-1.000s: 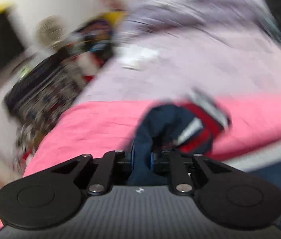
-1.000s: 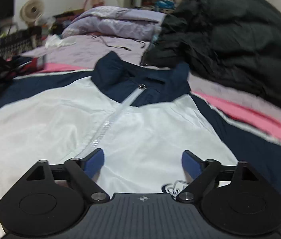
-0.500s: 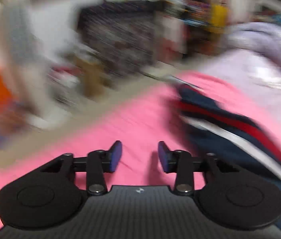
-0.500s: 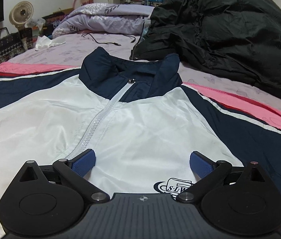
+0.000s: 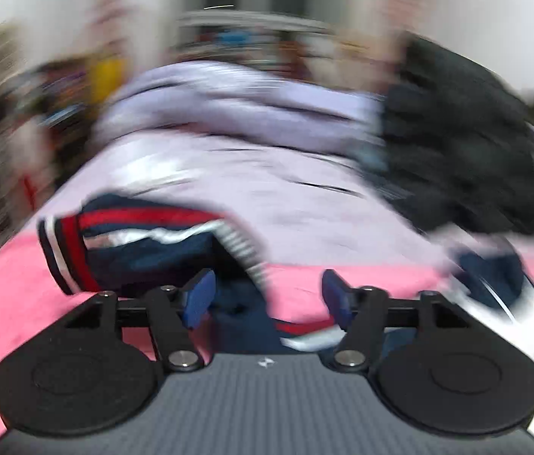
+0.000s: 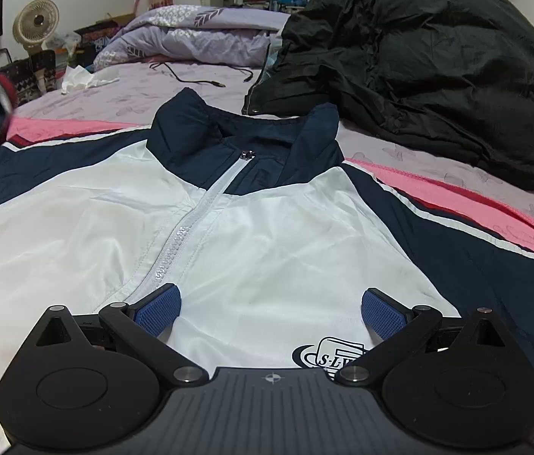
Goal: Fold clothes
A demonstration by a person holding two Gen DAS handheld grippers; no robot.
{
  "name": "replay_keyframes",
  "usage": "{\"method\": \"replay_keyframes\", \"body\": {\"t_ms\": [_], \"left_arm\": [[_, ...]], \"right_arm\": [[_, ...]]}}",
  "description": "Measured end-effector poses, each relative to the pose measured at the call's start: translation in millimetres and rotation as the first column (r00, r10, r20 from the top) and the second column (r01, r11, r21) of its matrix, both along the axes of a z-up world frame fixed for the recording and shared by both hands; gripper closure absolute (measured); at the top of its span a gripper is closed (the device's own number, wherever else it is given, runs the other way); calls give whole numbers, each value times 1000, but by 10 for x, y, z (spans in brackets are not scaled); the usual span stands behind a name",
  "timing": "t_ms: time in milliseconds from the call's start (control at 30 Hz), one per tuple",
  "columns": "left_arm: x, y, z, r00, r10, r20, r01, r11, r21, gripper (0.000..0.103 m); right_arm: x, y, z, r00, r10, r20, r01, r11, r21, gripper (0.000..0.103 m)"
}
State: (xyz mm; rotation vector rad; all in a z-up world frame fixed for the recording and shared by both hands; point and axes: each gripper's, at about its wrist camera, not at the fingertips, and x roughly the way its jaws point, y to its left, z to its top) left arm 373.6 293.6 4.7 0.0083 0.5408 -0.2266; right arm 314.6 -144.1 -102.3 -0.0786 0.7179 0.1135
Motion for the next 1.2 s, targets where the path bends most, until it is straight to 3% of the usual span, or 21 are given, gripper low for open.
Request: {"method": "replay_keyframes", "body": {"t_ms": [67,100,167,200,233,267,300,367,400,433,533,567,600,633,700,767,900,1033,1100,1133,1200], "left_arm": [[-111,-128,-47,999,-53,5,52,995,86,36],[-145,-139,-99,1000,-30,7,29,991,128,34],[-129,-70,-199,990,139,19,-140,974,177,34],[-42,52,-236,965,261,-7,-257,956,143,35],[76,247,-282,925,373,-73,-370,928,48,38],[189,448,-333,873,463,-152,-475,878,-54,38],[280,663,-411,833,497,-243,-545,813,-206,38],[452,949,-616,790,485,-375,-613,647,-454,38],[546,983,-670,771,501,-394,-637,598,-487,38],[644,968,-685,758,531,-380,-652,587,-479,38],[936,878,-641,734,606,-305,-678,630,-379,38],[1042,830,-616,726,622,-294,-688,642,-340,50],[1083,776,-585,724,628,-286,-690,651,-315,96],[1067,777,-544,726,627,-283,-688,650,-324,98],[1039,792,-464,731,627,-269,-681,649,-339,100],[975,926,-320,730,661,-177,-677,662,-321,101],[448,1352,163,647,761,-42,-725,597,-344,102],[-38,1775,460,599,801,-3,-782,583,-220,100],[-102,1946,333,596,796,-107,-802,584,-123,96],[-86,1979,158,574,800,-175,-815,579,-23,93],[-64,2037,-184,511,809,-292,-806,569,166,73]], "right_arm": [[3,-6,-2,1000,-1,-1,1,1000,6,0],[5,-9,-3,1000,-1,-2,1,1000,9,0],[8,-16,-5,1000,-1,-4,1,1000,14,0],[9,-19,-5,1000,-2,-4,2,1000,17,0],[11,-22,-6,1000,-2,-5,2,1000,20,0],[12,-25,-7,1000,-2,-6,2,1000,23,0],[13,-27,-8,1000,-2,-6,2,1000,25,0],[14,-27,-9,1000,-3,-6,3,1000,26,0],[14,-27,-10,1000,-3,-5,3,1000,26,0],[15,-27,-11,1000,-3,-5,3,1000,26,0],[18,-32,-14,1000,-3,-5,3,1000,29,0],[20,-33,-15,1000,-3,-5,3,1000,31,0],[20,-36,-16,1000,-3,-6,3,999,33,0],[20,-39,-17,1000,-2,-5,2,999,34,0],[20,-42,-16,1000,-2,-5,3,999,35,0],[21,-47,-16,1000,-3,-6,3,999,39,0],[27,-47,-20,1000,-4,-6,4,999,41,0],[28,-41,-21,1000,-3,-5,3,999,37,0],[28,-37,-21,1000,-2,-4,2,999,34,0],[27,-33,-22,1000,-2,-3,3,1000,31,0],[27,-29,-22,1000,-3,-3,3,1000,26,0]]}}
